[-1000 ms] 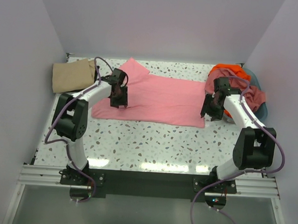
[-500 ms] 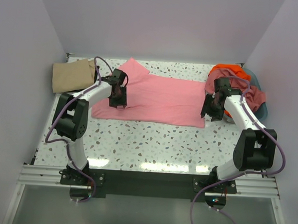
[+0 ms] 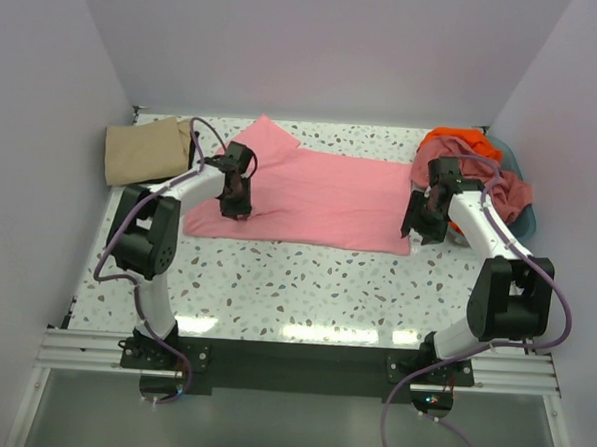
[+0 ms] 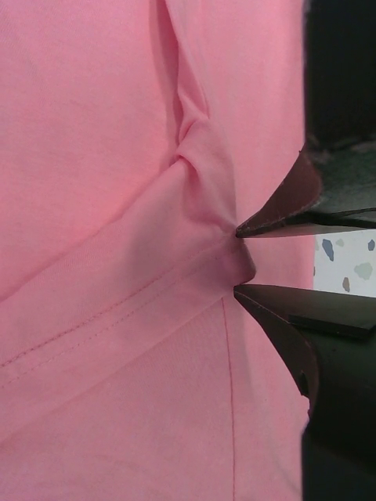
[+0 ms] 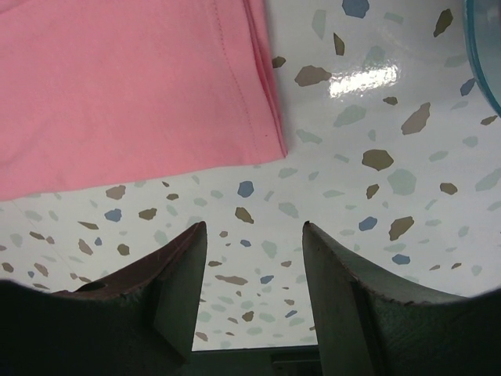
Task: Fold and stack the t-shirts
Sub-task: Fold the tshirt
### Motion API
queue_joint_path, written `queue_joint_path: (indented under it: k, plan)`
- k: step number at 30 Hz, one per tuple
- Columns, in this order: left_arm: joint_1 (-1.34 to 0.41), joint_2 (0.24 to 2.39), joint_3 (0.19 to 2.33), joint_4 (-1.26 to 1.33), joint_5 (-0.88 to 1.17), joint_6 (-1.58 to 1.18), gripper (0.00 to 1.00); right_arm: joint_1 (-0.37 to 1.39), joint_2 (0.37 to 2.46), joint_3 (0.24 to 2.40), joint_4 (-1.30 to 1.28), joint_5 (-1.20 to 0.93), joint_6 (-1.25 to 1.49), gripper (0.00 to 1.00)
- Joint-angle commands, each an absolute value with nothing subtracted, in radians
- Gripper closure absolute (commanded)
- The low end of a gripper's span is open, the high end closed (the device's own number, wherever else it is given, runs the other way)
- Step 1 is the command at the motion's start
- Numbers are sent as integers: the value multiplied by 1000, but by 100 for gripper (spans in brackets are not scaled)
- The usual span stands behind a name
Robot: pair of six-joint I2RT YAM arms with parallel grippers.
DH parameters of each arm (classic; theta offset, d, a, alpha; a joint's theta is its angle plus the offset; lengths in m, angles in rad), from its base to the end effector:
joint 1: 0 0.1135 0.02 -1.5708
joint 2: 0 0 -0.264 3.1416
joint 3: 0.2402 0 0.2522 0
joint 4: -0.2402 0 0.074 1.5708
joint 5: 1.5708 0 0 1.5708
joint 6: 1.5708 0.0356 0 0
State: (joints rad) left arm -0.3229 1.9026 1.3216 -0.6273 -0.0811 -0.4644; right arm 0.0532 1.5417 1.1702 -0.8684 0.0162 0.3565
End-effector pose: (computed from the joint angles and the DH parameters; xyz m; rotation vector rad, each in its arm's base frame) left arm 0.3637 -0.1186 0.1764 -0.2167 2.7663 -0.0911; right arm 0.2976 0.0153 0.2407 0.4288 2.7806 0.0732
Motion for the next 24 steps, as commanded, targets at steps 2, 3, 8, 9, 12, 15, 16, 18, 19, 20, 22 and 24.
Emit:
queue_joint_path:
  k: [2,3,8,9,12,15,16,18,19,20,22,24]
  plan:
    - [-319,1922,1318,-577,-77,-468,65,51,1499,1167,-868,3,371,44]
    - [-319,1925,1318,-575,-75,-466,66,52,1497,1169,-870,2,371,44]
    - [-319,1937,1328,-571,-74,-457,83,52,1499,1173,-873,2,371,44]
    - [-321,1936,1331,-569,-75,-456,89,52,1499,1177,-873,3,371,44]
    - [-319,1939,1353,-580,-74,-449,99,52,1502,1180,-874,3,371,44]
    - [-321,1939,1387,-589,-71,-443,100,52,1503,1184,-874,2,371,44]
    - [-321,1937,1403,-588,-66,-440,100,52,1505,1184,-873,2,371,44]
    - [-327,1937,1423,-581,-61,-431,100,51,1508,1186,-871,2,373,44]
    - [-330,1943,1436,-578,-60,-428,100,52,1511,1186,-871,2,373,44]
    - [-333,1950,1463,-580,-60,-422,100,51,1511,1186,-870,-18,373,44]
    - [-344,1977,1497,-587,-61,-414,100,51,1517,1184,-868,-23,373,44]
    - [-350,2002,1545,-604,-63,-410,100,52,1525,1184,-868,-28,373,44]
